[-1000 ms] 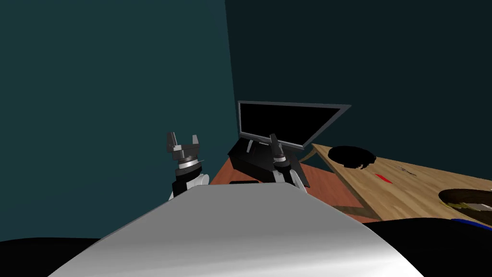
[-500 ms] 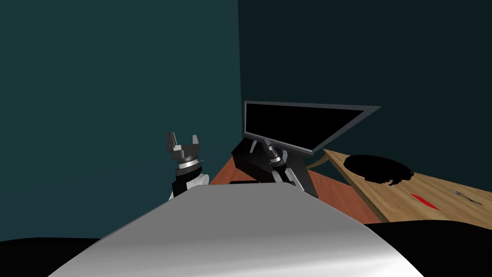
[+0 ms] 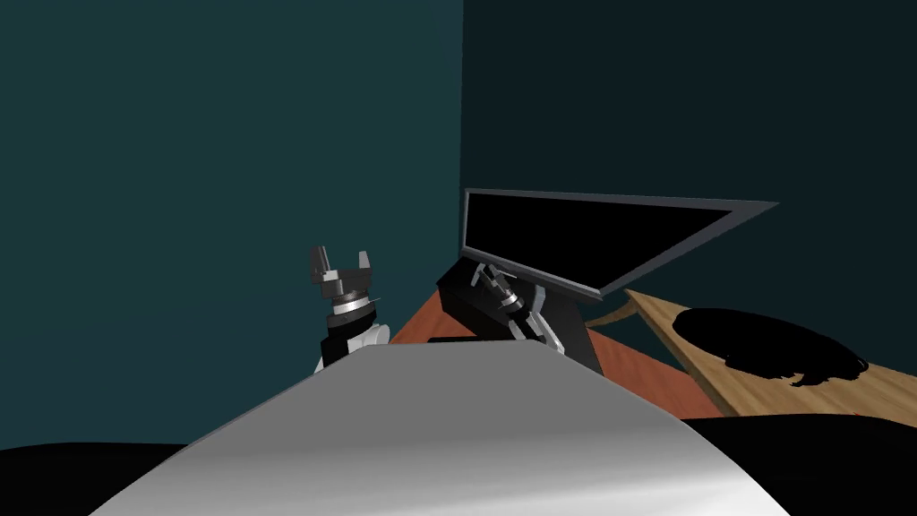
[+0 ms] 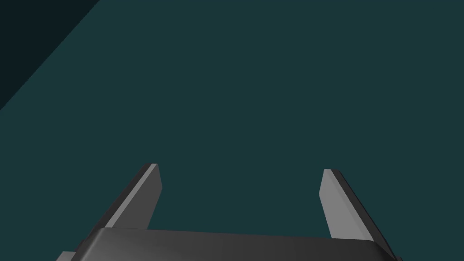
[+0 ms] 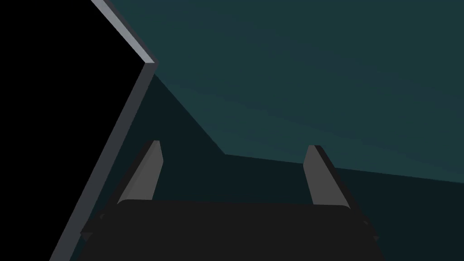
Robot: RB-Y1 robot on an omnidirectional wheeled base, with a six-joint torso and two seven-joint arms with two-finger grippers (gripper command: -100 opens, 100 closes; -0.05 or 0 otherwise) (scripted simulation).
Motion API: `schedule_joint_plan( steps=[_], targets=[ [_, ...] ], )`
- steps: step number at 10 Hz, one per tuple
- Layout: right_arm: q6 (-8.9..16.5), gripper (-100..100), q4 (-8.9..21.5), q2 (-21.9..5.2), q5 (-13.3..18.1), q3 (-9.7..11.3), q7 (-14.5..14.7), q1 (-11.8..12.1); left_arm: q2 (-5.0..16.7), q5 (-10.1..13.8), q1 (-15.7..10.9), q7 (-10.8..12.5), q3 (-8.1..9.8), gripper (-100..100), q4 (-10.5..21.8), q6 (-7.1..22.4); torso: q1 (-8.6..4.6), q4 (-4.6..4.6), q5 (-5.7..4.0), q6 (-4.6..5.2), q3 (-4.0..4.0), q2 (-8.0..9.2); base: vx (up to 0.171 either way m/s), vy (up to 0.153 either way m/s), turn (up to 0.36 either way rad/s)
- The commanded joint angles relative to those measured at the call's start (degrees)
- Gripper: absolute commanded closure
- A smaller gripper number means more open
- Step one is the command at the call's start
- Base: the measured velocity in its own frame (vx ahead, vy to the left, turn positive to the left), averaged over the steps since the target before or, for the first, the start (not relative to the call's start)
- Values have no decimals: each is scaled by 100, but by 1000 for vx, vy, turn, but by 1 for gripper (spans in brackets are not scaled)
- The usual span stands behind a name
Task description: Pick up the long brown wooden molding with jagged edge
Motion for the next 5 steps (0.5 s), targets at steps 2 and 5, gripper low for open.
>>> schedule_joint_plan(
  steps=[2,5],
  targets=[
    [-104,-100,421,-189,416,-6,211,-99,0,0,-1,0,0,0,0,0,0,0,0,-4,0,-1,6,-18,197],
    [-265,-100,1064,-492,955,21,607,-325,0,0,0,0,0,0,0,0,-2,0,0,2,0,-1,5,-19,226]
  ],
)
